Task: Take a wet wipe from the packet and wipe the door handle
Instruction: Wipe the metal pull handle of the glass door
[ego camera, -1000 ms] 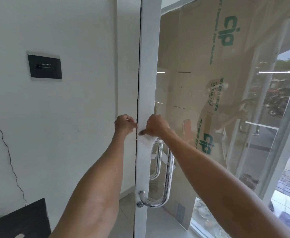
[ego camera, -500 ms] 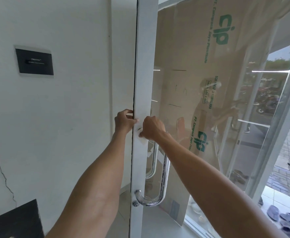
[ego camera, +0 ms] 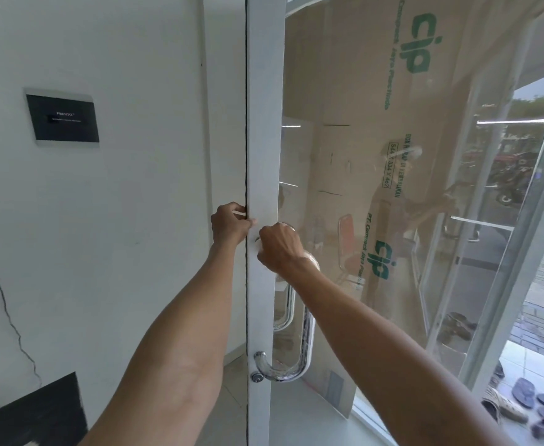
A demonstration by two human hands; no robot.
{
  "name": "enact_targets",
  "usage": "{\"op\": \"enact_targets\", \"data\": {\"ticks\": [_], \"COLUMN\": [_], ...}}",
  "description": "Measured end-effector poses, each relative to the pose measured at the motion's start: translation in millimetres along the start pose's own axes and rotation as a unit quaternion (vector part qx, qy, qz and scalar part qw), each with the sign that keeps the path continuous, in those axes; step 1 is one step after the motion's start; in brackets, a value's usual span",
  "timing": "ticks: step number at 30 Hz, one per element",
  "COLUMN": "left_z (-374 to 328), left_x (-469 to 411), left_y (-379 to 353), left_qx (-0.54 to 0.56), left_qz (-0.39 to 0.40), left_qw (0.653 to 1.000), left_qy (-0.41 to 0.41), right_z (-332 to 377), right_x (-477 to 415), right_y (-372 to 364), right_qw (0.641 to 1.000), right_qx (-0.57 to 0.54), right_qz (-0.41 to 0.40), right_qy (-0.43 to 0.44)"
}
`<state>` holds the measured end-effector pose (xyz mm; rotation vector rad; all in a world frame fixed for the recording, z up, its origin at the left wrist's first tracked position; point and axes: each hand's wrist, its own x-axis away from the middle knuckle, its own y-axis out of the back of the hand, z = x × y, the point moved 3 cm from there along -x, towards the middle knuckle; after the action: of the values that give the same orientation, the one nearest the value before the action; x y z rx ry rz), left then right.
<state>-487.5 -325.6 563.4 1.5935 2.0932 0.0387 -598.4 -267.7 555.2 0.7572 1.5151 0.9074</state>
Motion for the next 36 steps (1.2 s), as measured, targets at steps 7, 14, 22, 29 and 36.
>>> {"op": "enact_targets", "data": {"ticks": [7, 14, 22, 29, 36], "left_z": [-0.2, -8.3, -10.6, -10.5, -13.1], "left_x": [-2.9, 6.8, 14.0, 20.3, 23.3], "left_y": [0.6, 2.8, 1.2, 0.0, -3.6], "left_qx": [-0.005, -0.034, -0.033, -0.023, -0.026], "left_qz": [0.008, 0.002, -0.005, -0.016, -0.029], "left_qw": [1.000, 0.999, 0.999, 0.999, 0.999], "left_qy": [0.018, 0.023, 0.029, 0.025, 0.035], "right_z": [-14.6, -15.0, -29.8, -47.0, -49.9], "right_x": [16.4, 23.1, 35.9, 47.5, 51.8], "right_y": [-13.6, -10.1, -20.3, -14.1, -11.6], "right_qw": [0.993, 0.989, 0.981, 0.975, 0.971], "right_qx": [0.039, 0.055, 0.066, 0.044, 0.049], "right_qz": [-0.059, -0.071, -0.104, -0.111, -0.134], "right_qy": [0.094, 0.113, 0.148, 0.189, 0.191]}}
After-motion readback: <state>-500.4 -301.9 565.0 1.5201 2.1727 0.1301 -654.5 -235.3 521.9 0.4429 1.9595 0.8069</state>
